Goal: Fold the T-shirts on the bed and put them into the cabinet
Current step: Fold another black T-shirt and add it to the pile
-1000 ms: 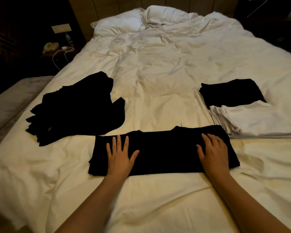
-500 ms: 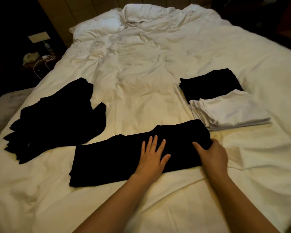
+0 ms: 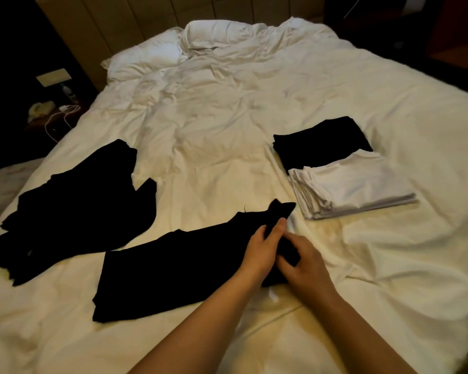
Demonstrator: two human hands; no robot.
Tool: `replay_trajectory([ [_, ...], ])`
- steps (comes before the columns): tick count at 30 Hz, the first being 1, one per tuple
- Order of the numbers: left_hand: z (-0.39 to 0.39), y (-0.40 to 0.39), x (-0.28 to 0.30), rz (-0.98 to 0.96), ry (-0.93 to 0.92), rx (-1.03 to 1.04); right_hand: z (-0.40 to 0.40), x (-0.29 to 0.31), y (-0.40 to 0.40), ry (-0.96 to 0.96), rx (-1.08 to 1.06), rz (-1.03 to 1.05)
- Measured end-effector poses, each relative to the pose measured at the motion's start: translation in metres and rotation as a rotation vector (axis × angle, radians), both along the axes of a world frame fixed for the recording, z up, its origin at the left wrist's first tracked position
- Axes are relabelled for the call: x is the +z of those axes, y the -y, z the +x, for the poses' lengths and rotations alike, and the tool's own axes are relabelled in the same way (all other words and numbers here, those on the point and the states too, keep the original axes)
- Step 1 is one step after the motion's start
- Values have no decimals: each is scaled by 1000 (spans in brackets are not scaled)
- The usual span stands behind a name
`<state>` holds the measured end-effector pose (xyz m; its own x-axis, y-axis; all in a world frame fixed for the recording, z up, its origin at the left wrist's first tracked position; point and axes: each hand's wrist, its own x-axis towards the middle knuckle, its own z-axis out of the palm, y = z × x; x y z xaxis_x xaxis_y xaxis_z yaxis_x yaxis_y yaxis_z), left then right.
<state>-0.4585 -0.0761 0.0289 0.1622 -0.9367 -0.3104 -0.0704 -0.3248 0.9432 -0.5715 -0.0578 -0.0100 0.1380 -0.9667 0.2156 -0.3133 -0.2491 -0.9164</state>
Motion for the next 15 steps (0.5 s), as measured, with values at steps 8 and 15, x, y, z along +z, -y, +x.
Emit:
replay_trajectory([
  [8,57,-4,-2,194,-164,351,26,-9,-26,81,70,-127],
  [15,133,-33,8,41,-28,413,46,-9,-14,15,27,99],
])
